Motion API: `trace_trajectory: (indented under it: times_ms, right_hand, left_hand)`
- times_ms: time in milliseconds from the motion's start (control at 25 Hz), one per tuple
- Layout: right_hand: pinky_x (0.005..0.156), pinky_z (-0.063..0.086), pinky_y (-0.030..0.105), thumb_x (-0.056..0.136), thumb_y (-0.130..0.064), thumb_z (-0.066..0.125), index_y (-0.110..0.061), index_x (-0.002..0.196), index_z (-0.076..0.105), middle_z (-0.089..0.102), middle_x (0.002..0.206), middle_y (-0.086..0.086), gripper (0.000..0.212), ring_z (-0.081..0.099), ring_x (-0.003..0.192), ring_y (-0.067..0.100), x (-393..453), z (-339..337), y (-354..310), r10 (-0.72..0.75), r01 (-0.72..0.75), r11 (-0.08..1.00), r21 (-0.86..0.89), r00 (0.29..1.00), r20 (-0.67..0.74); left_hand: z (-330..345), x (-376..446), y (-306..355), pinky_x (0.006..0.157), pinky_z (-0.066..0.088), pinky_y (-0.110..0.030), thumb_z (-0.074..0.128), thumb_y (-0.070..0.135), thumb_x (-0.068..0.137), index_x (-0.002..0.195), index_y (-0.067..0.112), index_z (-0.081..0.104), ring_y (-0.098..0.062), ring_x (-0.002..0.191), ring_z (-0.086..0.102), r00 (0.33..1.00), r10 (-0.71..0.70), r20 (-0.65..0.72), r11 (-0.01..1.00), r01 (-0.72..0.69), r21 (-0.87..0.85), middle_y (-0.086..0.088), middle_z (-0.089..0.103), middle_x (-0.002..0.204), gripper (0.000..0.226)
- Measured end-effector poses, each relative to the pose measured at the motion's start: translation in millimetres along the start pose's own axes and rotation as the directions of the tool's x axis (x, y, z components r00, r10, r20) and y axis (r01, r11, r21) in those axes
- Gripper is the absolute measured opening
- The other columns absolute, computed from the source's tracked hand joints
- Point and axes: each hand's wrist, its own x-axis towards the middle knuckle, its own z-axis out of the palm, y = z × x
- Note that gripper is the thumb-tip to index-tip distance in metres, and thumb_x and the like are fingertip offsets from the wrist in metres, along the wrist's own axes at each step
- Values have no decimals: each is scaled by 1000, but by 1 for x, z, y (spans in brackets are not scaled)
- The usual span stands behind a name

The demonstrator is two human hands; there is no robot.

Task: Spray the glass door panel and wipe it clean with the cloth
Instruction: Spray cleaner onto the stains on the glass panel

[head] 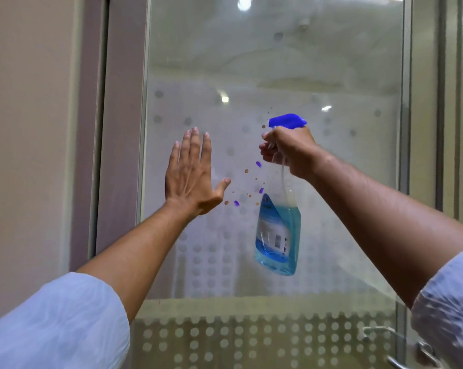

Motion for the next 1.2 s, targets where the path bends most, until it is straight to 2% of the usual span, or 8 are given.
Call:
trace_trajectory:
  times_ms: [120, 360, 560, 760, 880, 1080, 1200]
  right_hand:
    - [71, 60, 33, 80, 5, 56, -1, 86, 59, 64, 77, 13, 9, 65, 71, 22, 11, 11, -14, -23, 25, 998, -55, 999, 22]
    - [67, 62, 37, 73, 2, 50, -1, 100, 56, 66, 84, 16, 28, 67, 65, 23, 28, 20, -21, -25, 21, 998, -61, 998, -64]
    - [61, 63, 40, 72, -7, 48, -2, 88, 58, 64, 74, 14, 19, 65, 54, 24, 31, 18, -19, -20, 5, 996, -90, 987, -161]
    - [62, 63, 40, 69, -6, 47, -3, 82, 58, 66, 75, 14, 18, 66, 58, 24, 37, -12, -15, -16, -2, 998, -65, 960, -278]
    - [58, 63, 39, 67, -10, 46, -6, 79, 55, 66, 74, 12, 15, 69, 60, 24, 39, -31, -14, -28, -9, 995, -100, 931, -364]
    - [58, 62, 36, 68, -9, 50, 0, 100, 59, 69, 75, 13, 35, 68, 58, 23, 43, -57, -6, -24, -32, 990, -136, 920, -391]
    - [58, 63, 36, 68, -8, 51, 1, 104, 60, 71, 76, 13, 38, 69, 59, 21, 41, -67, 3, -22, -37, 989, -143, 920, -391]
  left_hand:
    - [-3, 7, -2, 123, 4, -46, 42, 68, 81, 155, 9, 3, -32, 151, 1, 1000, 6, -25, 1000, -5, 17, -19, 2, 163, 102]
    - [-4, 7, -10, 123, 5, -46, 42, 67, 82, 154, 7, 3, -33, 151, 2, 1000, -5, -21, 999, 6, 40, -20, 3, 162, 102]
    - [-1, 4, -8, 123, 4, -46, 43, 66, 83, 154, 7, 3, -32, 151, 1, 1000, -6, 2, 999, 6, 52, -20, 2, 162, 101]
    - [0, 4, 1, 123, 3, -45, 42, 65, 83, 154, 6, 3, -31, 151, 0, 1000, 5, 7, 999, -6, 36, -20, 2, 162, 100]
    - [2, 4, 10, 123, 2, -45, 42, 64, 84, 154, 5, 2, -31, 151, -2, 1000, 19, 13, 999, -19, 26, -20, 1, 162, 100]
    - [6, 6, 23, 123, 3, -45, 41, 66, 85, 154, 6, 1, -31, 151, -2, 999, 29, 18, 1000, -29, -3, -20, 0, 162, 100]
    - [9, 4, 34, 123, 3, -45, 41, 65, 85, 154, 6, 1, -31, 151, -2, 999, 44, 29, 998, -43, -40, -20, 0, 162, 100]
